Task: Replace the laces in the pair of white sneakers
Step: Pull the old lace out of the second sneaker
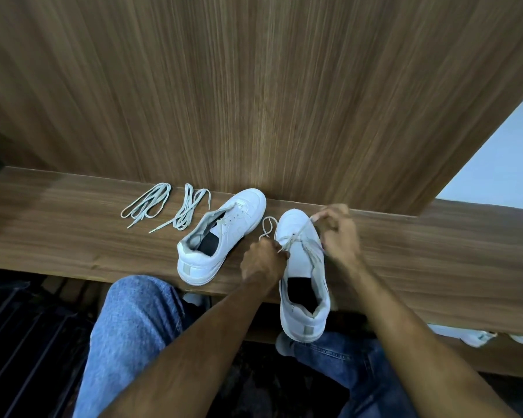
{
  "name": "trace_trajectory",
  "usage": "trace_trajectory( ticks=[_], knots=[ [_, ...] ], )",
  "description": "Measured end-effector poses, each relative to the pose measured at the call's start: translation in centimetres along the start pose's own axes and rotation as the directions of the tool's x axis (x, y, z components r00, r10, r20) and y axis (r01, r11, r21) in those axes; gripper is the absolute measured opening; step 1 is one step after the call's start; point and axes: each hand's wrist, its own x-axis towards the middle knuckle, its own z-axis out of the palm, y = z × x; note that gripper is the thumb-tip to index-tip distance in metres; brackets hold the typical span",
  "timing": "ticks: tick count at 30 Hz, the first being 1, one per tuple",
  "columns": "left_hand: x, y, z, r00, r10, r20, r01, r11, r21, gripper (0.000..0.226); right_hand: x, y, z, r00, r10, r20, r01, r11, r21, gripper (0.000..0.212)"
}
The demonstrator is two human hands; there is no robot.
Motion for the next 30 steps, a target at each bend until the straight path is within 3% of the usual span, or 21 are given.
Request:
trace_trajectory(
  ticks=[2,4,5,7,10,13,16,19,22,24,27,28,30],
  knots=[
    [0.0,0.0,0.1,1.000,-0.014,0.003,0.014,1.000,-0.014,0.036,0.7,-1.5,-2.1,0.960,0.051,-0.274,0.014,0.973,0.232,0.020],
    [0.0,0.1,0.1,1.000,-0.019,0.006,0.019,1.000,-0.014,0.036,1.3,-2.1,-3.7,0.896,0.043,-0.443,0.063,0.973,0.220,0.014],
    [0.0,0.2,0.1,1.000,-0.014,0.005,0.014,1.000,-0.010,0.035,1.5,-2.0,-3.9,0.894,0.018,-0.448,0.057,0.987,0.152,0.016],
    [-0.1,0.2,0.0,1.000,0.003,0.006,-0.003,1.000,0.008,0.033,1.4,-1.2,-3.4,0.958,-0.031,-0.284,-0.007,0.992,-0.129,0.029],
    [-0.3,0.3,-0.1,1.000,0.018,0.003,-0.018,0.999,0.029,0.032,0.2,0.6,-1.2,0.988,0.004,0.153,0.090,0.792,-0.603,0.054],
    [-0.5,0.4,-0.2,1.000,0.019,-0.006,-0.019,0.999,0.044,0.031,-1.2,1.1,1.4,0.917,0.032,0.398,0.294,0.621,-0.727,0.045],
    [-0.6,0.3,-0.2,1.000,0.017,-0.007,-0.017,0.999,0.040,0.031,-1.7,1.6,2.9,0.908,0.024,0.418,0.314,0.621,-0.718,0.034],
    [-0.5,0.2,-0.2,1.000,0.007,-0.006,-0.007,0.999,0.035,0.035,-0.9,2.0,2.4,0.950,-0.026,0.312,0.218,0.772,-0.598,0.024],
    [-0.4,0.3,-0.2,1.000,0.008,0.001,-0.008,1.000,0.022,0.034,0.2,1.0,0.5,0.998,0.047,0.038,-0.039,0.984,-0.176,0.017],
    [-0.4,0.2,-0.2,1.000,0.020,0.002,-0.020,1.000,0.020,0.032,1.2,-0.1,-1.4,0.979,0.095,-0.180,-0.073,0.989,0.126,0.026],
    [-0.5,0.3,-0.2,1.000,0.018,-0.001,-0.018,0.999,0.026,0.032,2.5,-0.9,-4.4,0.892,0.098,-0.442,0.055,0.945,0.321,0.024],
    [-0.5,0.4,-0.2,1.000,0.019,-0.002,-0.019,0.999,0.029,0.032,3.0,-0.7,-4.9,0.879,0.102,-0.465,0.065,0.942,0.328,0.024],
    [-0.6,0.5,-0.3,1.000,0.023,-0.002,-0.023,0.999,0.029,0.031,3.2,-0.3,-4.8,0.927,0.116,-0.356,-0.021,0.965,0.261,0.024]
  ],
)
